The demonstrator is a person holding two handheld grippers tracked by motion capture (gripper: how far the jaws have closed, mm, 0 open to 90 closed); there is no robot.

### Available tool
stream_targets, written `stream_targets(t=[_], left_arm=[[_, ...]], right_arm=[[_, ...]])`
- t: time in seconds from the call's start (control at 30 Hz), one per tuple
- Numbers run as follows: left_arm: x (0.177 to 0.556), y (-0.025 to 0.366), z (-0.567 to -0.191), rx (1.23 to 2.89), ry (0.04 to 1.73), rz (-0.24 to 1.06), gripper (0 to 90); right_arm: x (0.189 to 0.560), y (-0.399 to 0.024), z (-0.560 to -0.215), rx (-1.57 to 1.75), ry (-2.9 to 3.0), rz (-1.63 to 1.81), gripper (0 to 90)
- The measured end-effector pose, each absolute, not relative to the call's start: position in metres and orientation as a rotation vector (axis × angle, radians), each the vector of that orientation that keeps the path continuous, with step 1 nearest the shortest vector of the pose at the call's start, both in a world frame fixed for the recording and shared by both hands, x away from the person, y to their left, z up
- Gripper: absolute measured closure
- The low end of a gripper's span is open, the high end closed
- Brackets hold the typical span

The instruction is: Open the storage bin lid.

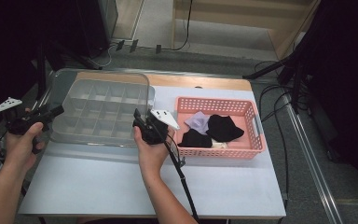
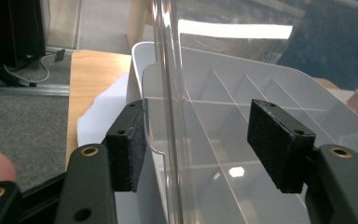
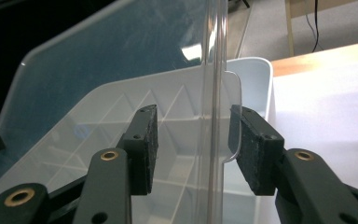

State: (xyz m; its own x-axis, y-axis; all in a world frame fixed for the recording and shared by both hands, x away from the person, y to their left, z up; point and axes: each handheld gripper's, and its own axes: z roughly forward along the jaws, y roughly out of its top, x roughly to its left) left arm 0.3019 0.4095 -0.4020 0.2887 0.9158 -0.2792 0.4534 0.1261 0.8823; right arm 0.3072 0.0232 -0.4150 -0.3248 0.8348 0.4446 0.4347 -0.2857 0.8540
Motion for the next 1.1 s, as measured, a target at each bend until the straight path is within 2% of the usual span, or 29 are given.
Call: stream_targets(t=[0.17,0.43,0.77,1.1], left_arm=[[0.29,0.41,-0.402,1.492,1.339,0.525,48.3],[0.271,0.406,-0.407,1.505,1.361,0.502,52.2],[0.241,0.398,-0.413,1.542,1.386,0.539,54.0],[0.215,0.393,-0.414,1.56,1.414,0.499,55.0]], right_arm=[[0.3,0.019,-0.419,1.617,1.65,1.627,53.2],[0.286,0.013,-0.422,1.636,1.661,1.606,53.1],[0.265,0.008,-0.43,1.635,1.68,1.603,53.5],[0.239,-0.001,-0.435,1.681,1.695,1.611,54.8]])
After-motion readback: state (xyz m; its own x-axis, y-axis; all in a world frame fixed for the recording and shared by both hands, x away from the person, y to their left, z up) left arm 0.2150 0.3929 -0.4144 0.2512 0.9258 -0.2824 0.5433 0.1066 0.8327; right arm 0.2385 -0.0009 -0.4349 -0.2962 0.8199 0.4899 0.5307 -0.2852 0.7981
